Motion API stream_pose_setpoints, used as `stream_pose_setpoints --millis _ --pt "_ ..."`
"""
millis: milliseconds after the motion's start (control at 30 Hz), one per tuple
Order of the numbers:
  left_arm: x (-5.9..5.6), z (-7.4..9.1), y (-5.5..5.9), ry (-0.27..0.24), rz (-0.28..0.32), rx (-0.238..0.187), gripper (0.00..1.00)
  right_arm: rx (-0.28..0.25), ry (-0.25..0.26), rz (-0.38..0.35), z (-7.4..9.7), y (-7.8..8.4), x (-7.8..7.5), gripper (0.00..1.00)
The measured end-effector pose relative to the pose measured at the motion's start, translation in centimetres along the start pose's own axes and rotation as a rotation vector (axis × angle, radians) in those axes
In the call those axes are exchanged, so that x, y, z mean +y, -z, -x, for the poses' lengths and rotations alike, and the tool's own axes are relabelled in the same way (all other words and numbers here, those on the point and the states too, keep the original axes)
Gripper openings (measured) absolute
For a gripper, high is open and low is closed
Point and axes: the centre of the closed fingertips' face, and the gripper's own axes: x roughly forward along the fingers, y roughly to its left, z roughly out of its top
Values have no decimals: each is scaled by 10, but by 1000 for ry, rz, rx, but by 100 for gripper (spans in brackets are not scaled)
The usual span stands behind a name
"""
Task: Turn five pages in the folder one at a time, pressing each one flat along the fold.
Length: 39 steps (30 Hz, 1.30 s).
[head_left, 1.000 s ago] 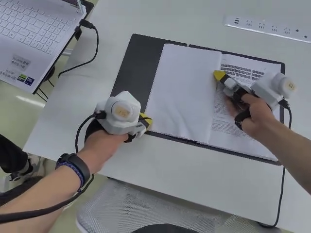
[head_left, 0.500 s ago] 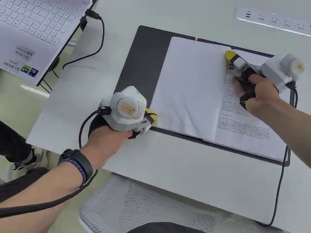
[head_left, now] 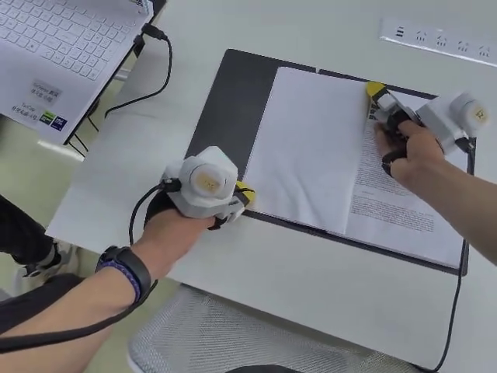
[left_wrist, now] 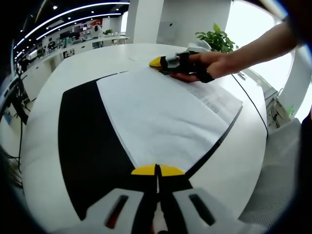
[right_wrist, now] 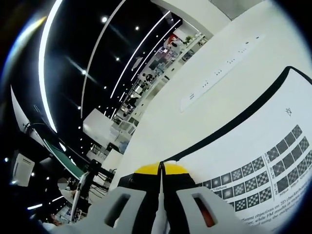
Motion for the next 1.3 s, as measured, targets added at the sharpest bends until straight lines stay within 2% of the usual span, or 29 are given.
stream_pose_setpoints --millis 167,333,433,633,700,833,900,1067,1300 --pt "0 0 -1 -1 7 -8 0 41 -41 40 12 11 6 0" --pt "0 0 -1 -2 5 -8 0 90 -76 81 34 28 22 0" --pt "0 0 0 -2 6 -9 0 114 -95 87 41 35 20 0" --pt "0 0 0 -2 9 -15 0 136 -132 78 68 53 36 0" --pt "0 0 0 -2 8 -14 0 144 -143 71 71 56 31 0" --pt "0 0 -1 -3 5 -14 0 184 -174 89 84 68 40 0" --pt "0 0 -1 -4 2 -14 0 203 -185 98 87 71 36 0" --pt "1 0 0 -3 8 -15 0 216 -205 71 98 79 39 0" --pt "1 -1 -1 -3 13 -16 0 262 -223 90 115 95 46 0"
